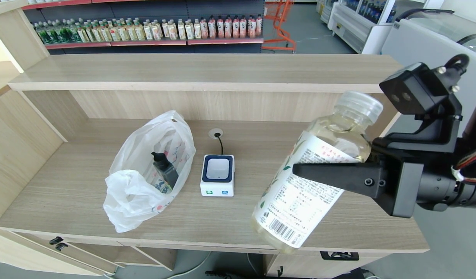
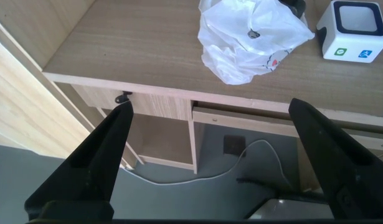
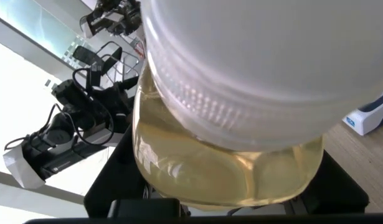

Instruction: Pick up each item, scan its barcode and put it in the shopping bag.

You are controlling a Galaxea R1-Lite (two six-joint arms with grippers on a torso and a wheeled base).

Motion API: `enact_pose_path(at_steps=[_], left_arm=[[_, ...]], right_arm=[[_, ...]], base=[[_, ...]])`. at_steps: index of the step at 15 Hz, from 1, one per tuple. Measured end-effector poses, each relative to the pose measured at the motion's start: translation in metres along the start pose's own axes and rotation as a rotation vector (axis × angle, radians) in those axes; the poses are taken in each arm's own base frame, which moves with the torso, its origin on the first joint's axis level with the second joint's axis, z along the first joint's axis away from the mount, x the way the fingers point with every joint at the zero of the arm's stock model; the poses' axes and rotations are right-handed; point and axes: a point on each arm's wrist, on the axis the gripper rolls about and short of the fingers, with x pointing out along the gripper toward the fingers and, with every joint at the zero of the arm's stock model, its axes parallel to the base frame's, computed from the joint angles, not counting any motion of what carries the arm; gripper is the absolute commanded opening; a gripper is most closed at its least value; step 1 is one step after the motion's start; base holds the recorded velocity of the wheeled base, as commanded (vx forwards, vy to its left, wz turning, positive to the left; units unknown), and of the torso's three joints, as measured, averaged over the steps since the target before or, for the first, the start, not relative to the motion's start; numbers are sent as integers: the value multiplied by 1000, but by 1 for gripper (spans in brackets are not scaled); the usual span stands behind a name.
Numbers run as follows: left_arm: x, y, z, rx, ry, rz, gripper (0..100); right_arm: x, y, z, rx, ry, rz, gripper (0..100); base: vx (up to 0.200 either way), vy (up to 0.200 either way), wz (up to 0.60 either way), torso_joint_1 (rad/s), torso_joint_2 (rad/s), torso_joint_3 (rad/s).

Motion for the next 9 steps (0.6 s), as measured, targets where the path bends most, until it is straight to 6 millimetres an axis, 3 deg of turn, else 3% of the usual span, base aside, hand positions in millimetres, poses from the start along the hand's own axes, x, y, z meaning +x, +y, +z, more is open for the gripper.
enact_pose_path(at_steps=[9], left_arm=[[0, 0, 0, 0, 0, 0, 100]], right_arm=[[-6, -6, -3, -60, 2, -42, 0]], base=[[0, 0, 0, 0, 0, 0]])
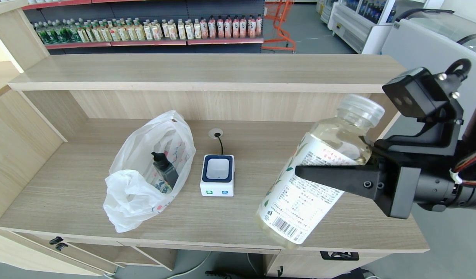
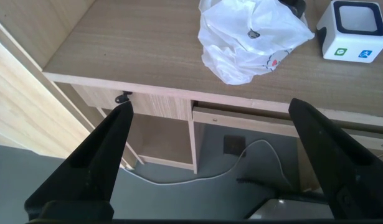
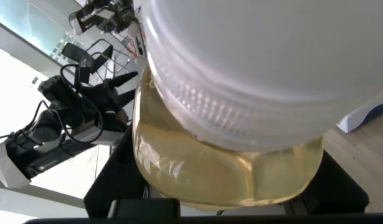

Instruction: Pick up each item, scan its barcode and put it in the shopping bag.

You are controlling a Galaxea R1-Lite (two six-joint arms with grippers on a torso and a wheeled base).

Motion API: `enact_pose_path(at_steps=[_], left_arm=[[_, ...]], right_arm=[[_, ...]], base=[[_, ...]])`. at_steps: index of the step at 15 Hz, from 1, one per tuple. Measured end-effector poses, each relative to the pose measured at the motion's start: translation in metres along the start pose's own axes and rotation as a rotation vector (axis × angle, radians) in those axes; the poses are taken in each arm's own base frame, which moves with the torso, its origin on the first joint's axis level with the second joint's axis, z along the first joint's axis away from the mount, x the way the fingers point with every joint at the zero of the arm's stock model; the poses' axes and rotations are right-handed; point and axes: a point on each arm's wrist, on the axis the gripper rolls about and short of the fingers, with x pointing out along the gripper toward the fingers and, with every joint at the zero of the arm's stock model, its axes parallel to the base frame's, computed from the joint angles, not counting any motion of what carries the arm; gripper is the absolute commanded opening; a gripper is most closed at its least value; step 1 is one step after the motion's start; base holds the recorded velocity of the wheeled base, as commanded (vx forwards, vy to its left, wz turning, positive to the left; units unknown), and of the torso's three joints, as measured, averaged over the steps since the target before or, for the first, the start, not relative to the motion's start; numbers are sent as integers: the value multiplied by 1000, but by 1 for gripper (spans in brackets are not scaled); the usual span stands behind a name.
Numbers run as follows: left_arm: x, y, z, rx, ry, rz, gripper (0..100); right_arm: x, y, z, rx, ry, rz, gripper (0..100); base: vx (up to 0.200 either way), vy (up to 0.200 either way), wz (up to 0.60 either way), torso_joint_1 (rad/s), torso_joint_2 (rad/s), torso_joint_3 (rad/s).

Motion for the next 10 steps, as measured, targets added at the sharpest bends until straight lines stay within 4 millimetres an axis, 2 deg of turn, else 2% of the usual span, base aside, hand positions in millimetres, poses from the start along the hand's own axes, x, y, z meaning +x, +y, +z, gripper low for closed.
enact_pose_path(at_steps=[4, 6, 8, 10], left_arm=[[0, 0, 0, 0, 0, 0, 100], [0, 0, 0, 0, 0, 0, 100], [0, 0, 0, 0, 0, 0, 100], [0, 0, 0, 0, 0, 0, 100]], right_arm=[[-27, -28, -13, -507, 57, -174, 0], [-49, -46, -21, -784, 160, -379, 0], [-64, -57, -26, -932, 284, -570, 0], [-69, -60, -26, -1026, 340, -618, 0]], base=[[0, 0, 0, 0, 0, 0], [0, 0, 0, 0, 0, 0], [0, 0, 0, 0, 0, 0], [0, 0, 0, 0, 0, 0]])
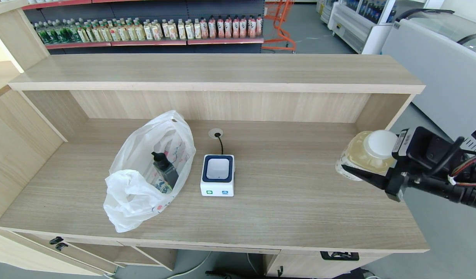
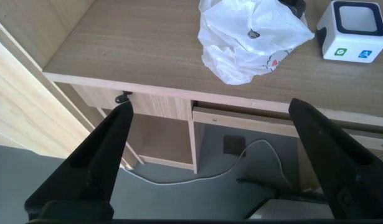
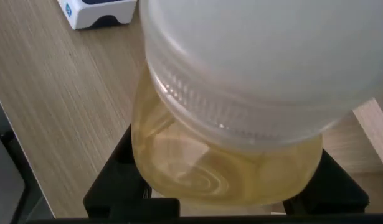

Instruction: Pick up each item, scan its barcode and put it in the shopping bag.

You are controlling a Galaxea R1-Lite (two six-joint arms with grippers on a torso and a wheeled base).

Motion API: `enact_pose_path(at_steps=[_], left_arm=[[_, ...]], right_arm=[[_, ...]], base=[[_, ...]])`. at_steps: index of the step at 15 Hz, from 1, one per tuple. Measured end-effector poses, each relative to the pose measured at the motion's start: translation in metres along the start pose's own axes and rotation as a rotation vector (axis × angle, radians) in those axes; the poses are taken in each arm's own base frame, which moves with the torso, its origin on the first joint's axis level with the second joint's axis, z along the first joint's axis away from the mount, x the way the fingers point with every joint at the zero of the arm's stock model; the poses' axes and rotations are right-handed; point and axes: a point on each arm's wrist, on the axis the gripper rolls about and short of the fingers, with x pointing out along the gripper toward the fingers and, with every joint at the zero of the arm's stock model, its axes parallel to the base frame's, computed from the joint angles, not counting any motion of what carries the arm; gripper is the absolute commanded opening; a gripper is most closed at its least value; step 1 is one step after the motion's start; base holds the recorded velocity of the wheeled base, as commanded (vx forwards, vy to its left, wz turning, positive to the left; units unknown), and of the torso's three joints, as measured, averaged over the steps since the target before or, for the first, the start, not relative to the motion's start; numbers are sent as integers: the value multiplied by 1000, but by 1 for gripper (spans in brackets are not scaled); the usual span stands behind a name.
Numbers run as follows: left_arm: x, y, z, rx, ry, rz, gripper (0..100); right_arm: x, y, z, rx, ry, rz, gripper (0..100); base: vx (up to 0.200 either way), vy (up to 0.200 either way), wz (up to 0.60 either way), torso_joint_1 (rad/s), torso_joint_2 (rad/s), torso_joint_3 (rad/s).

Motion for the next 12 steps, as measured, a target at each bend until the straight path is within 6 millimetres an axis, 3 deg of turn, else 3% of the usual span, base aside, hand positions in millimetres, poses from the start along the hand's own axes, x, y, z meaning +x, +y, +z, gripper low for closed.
enact_pose_path(at_steps=[4, 8, 12], left_arm=[[0, 0, 0, 0, 0, 0, 100], [0, 0, 0, 3, 0, 0, 100], [0, 0, 0, 3, 0, 0, 100]], right_arm=[[-2, 3, -7, -190, 41, 0, 0], [0, 7, -4, -201, 26, 16, 0], [1, 11, 5, -209, -35, 46, 0]], base=[[0, 0, 0, 0, 0, 0], [0, 0, 0, 0, 0, 0], [0, 200, 0, -1, 2, 7]])
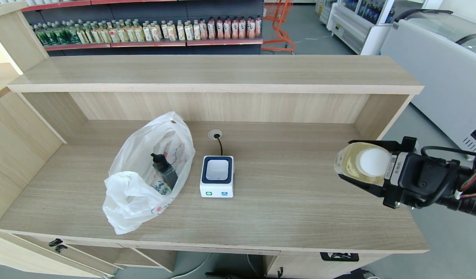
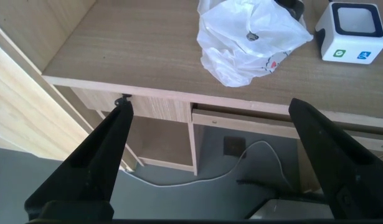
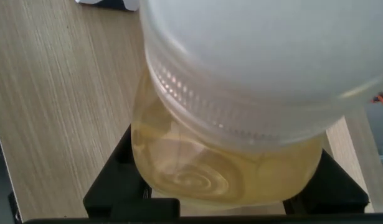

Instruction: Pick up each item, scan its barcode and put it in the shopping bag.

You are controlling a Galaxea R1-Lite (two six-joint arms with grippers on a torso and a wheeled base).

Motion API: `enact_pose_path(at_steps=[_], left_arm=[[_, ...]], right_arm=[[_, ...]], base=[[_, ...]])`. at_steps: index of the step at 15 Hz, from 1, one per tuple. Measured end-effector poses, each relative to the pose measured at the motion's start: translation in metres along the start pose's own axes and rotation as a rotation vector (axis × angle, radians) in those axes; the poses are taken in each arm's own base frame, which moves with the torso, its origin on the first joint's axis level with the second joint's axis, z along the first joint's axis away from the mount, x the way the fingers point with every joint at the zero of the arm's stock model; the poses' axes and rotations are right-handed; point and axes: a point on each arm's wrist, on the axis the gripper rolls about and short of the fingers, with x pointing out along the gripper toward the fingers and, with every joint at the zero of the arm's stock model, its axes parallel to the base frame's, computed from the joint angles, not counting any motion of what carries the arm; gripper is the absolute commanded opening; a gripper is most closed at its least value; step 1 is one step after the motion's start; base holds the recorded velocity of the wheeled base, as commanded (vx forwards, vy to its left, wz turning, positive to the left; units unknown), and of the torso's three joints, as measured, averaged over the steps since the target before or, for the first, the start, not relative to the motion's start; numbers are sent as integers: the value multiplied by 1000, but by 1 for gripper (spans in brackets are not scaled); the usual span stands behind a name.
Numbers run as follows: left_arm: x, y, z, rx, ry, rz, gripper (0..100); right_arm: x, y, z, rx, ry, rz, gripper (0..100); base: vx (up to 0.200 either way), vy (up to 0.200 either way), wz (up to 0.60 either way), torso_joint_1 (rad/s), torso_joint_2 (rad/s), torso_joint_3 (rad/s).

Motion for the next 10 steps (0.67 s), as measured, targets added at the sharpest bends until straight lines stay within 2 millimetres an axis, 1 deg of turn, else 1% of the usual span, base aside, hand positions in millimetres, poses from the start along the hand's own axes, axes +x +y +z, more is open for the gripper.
enact_pose_path(at_steps=[4, 6, 10], left_arm=[[0, 0, 0, -4, 0, 0, 100], [0, 0, 0, -3, 0, 0, 100], [0, 0, 0, -1, 0, 0, 100]], right_arm=[[5, 6, 16, -9, -75, 32, 0], [7, 7, 21, -1, -96, 41, 0], [9, 11, 20, 5, -102, 62, 0]], base=[[0, 200, 0, 7, 4, 4], [0, 200, 0, 5, 2, 0], [0, 200, 0, 0, 2, 1]])
